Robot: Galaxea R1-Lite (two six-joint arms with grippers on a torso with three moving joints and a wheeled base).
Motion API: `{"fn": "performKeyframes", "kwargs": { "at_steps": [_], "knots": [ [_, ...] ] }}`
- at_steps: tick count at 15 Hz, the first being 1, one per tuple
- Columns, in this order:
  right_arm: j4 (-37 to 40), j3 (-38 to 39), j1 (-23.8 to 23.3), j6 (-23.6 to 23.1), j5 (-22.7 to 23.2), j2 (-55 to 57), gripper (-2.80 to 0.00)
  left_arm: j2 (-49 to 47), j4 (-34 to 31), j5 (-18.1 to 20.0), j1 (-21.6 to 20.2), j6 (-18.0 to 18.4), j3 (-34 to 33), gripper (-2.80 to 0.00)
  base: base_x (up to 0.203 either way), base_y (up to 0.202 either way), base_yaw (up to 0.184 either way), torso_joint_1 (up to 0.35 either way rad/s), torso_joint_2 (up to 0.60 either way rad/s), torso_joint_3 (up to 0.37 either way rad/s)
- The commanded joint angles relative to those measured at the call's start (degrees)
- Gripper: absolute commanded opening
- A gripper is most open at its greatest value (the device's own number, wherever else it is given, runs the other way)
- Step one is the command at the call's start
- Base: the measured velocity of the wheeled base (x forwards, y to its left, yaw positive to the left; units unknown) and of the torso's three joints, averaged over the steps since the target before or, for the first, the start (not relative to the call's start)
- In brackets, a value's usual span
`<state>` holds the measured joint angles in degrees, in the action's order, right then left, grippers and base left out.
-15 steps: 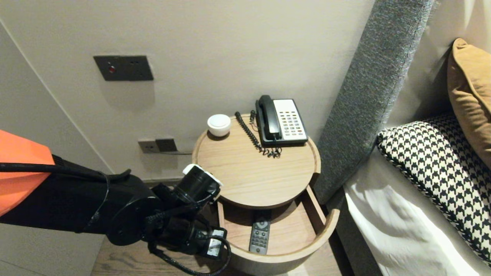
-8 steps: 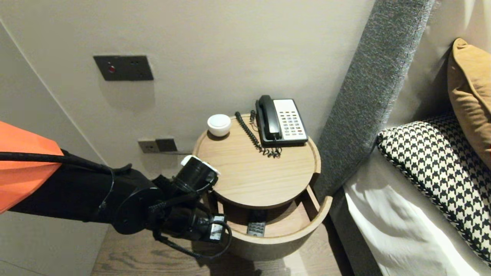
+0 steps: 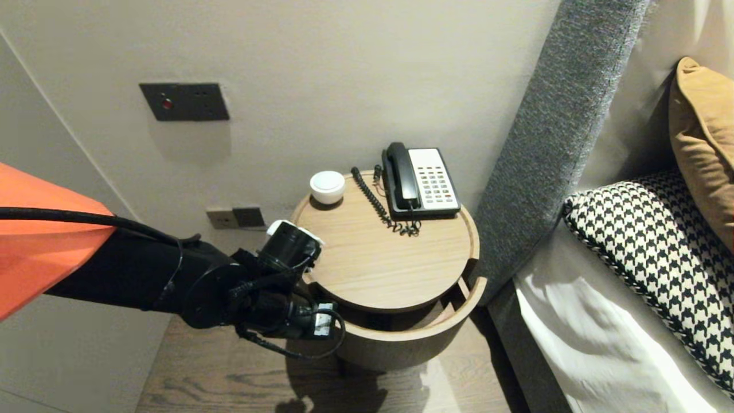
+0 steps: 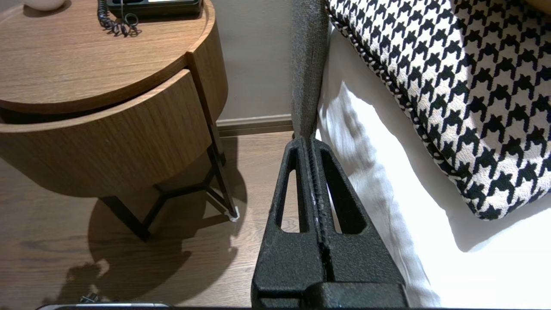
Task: Close the nightstand drawer
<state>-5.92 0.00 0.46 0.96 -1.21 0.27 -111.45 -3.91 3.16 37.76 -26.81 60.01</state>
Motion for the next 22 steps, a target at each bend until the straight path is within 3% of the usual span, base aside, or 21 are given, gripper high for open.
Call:
{"fn": "performKeyframes", "kwargs": {
  "at_steps": [1, 14, 17, 22],
  "knots": [
    [-0.1, 2.3, 0.1, 0.0, 0.0, 0.1, -2.8, -1.9, 0.0, 0.0, -1.0, -0.2, 0.9, -2.8, 0.0, 0.0, 0.0, 0.0, 0.0, 0.0],
    [-0.1, 2.3, 0.1, -0.1, 0.0, 0.1, -2.8, -2.6, -0.2, 0.0, -2.7, -2.3, 6.9, -2.8, 0.0, 0.0, 0.0, 0.0, 0.0, 0.0],
    [-0.1, 2.3, 0.1, -0.1, 0.0, 0.1, -2.8, 0.3, -0.8, 0.1, -2.6, -2.2, 5.3, -2.8, 0.0, 0.0, 0.0, 0.0, 0.0, 0.0],
    [-0.1, 2.3, 0.1, 0.0, 0.0, 0.1, -2.8, 11.0, -0.3, -0.1, -2.1, -1.6, -3.2, -2.8, 0.0, 0.0, 0.0, 0.0, 0.0, 0.0]
  ]
}}
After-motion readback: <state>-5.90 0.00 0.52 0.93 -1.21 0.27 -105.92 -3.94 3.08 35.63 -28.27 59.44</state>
